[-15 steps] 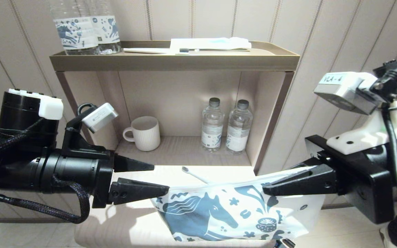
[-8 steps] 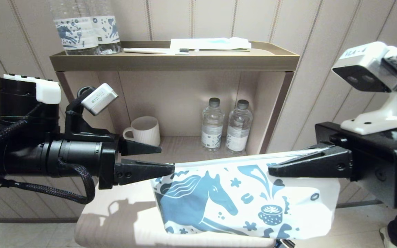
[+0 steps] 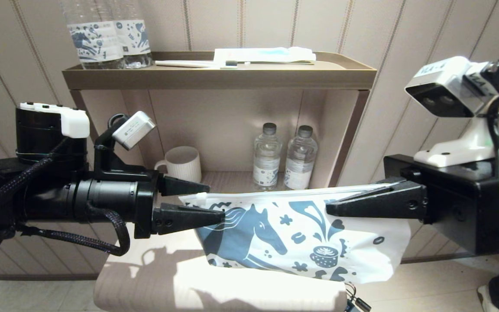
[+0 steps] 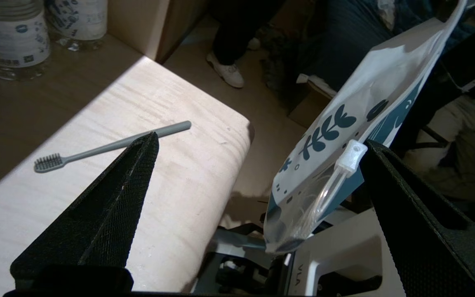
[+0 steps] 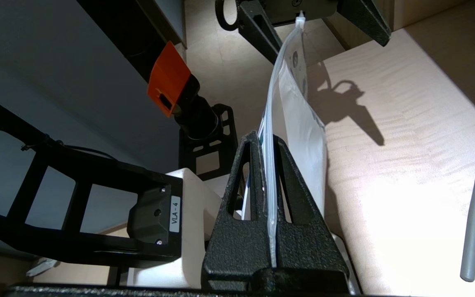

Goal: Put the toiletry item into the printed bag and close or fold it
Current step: Hand it to the other hand

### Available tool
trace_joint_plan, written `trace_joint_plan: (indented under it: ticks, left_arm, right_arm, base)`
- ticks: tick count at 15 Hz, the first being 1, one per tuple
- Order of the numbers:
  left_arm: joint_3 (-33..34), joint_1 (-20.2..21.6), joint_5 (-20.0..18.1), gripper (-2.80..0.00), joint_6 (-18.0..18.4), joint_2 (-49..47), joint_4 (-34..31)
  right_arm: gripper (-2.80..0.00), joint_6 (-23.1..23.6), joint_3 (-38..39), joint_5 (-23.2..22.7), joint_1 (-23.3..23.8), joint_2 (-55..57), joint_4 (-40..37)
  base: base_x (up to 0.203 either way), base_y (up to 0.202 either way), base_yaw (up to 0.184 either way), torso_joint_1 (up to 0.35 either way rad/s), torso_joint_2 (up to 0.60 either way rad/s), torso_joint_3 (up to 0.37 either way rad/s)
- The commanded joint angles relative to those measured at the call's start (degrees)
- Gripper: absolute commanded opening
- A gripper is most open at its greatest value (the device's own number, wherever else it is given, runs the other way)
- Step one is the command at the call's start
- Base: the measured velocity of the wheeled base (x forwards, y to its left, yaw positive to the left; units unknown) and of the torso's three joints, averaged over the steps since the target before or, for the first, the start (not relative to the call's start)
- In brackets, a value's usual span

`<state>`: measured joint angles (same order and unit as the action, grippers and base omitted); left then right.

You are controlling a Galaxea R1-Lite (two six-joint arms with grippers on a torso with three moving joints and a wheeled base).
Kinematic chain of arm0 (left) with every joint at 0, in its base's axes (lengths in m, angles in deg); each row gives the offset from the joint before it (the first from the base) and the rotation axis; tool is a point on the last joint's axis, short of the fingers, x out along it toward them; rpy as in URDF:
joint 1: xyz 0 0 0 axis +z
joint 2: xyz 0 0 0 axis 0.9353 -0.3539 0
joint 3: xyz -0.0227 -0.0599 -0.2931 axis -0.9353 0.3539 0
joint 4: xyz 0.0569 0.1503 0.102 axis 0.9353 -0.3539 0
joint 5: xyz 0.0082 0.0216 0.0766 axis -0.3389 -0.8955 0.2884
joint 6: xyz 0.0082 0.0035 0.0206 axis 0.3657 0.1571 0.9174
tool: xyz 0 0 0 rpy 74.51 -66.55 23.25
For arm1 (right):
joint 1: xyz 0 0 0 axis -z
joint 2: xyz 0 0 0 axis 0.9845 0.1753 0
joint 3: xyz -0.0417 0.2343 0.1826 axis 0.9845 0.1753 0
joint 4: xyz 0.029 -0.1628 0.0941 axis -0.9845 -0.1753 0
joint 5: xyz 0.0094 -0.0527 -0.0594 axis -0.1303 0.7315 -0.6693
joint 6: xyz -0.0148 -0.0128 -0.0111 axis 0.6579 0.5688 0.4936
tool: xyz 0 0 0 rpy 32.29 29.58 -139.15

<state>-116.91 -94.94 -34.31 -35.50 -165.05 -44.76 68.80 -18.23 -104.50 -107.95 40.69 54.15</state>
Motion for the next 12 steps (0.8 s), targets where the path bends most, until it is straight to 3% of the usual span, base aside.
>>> trace_joint_plan:
  ticks: [1, 7, 12]
  left_arm:
    - [-0.2, 0.0, -1.5, 0.0, -0.2, 0.3, 0.1]
    - [-0.1, -1.1, -4.0, 0.0, -1.9, 0.4, 0.2]
    - [-0.1, -1.1, -3.9, 0.0, -2.0, 0.4, 0.2]
  right_arm:
    - [-2.8, -0.4, -0.1, -0.4, -0.2, 0.9, 0.3]
    - [-2.8, -5.4, 0.7, -0.6, -0.4, 1.9, 6.8]
    - [-2.8, -5.9, 1.5, -0.6, -0.5, 1.9, 7.9]
  base:
    - [0.0, 0.0, 0.0, 0.0, 0.0, 0.0]
    - [0.0, 0.0, 0.0, 0.0, 0.0, 0.0]
    - [0.0, 0.0, 0.0, 0.0, 0.0, 0.0]
